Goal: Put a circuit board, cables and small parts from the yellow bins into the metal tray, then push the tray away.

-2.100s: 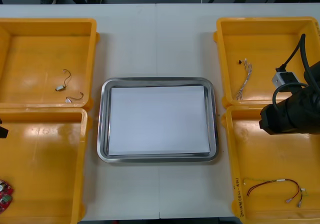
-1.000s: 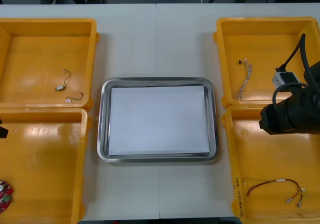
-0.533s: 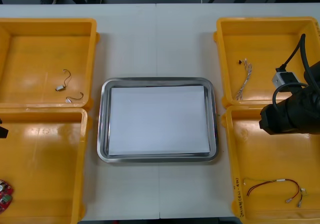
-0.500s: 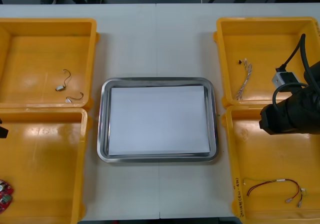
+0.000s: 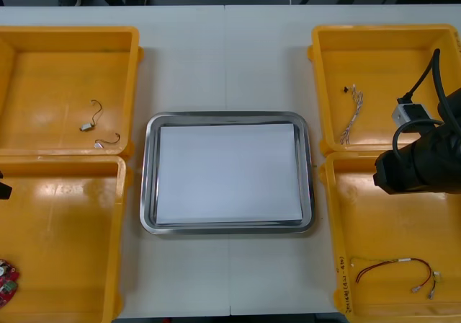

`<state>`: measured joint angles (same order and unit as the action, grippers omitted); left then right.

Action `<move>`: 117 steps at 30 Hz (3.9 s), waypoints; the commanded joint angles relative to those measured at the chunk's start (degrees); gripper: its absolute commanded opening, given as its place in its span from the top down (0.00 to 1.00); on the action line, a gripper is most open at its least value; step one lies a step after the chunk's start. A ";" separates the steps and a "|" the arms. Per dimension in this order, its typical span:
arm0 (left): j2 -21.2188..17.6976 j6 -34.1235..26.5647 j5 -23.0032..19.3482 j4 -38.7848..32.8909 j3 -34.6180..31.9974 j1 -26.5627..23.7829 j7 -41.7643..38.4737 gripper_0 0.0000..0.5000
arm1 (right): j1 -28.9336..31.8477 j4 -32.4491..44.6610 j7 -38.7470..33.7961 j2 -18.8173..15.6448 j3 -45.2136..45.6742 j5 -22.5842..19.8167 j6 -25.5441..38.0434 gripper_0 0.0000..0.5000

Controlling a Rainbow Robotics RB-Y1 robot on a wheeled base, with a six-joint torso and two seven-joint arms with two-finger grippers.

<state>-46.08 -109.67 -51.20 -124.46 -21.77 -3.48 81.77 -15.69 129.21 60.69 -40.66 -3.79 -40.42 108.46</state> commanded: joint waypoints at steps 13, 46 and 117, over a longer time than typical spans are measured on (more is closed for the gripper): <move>0.55 -0.33 0.48 -1.66 -1.69 1.11 -0.73 0.00 | 0.66 0.52 0.40 0.23 1.68 -0.10 -0.17 0.00; 0.99 -0.33 0.57 -0.43 -5.12 9.72 -3.19 0.00 | 1.45 -1.77 -15.69 -3.37 3.00 -1.95 1.54 0.00; 16.11 20.99 12.17 6.25 -2.13 23.17 35.22 0.00 | 22.10 -7.66 -66.75 -1.97 6.77 -4.32 -15.20 0.00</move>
<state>-32.23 -89.63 -41.03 -117.94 -24.41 18.29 110.43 4.88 121.30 -2.96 -44.00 4.47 -45.59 94.57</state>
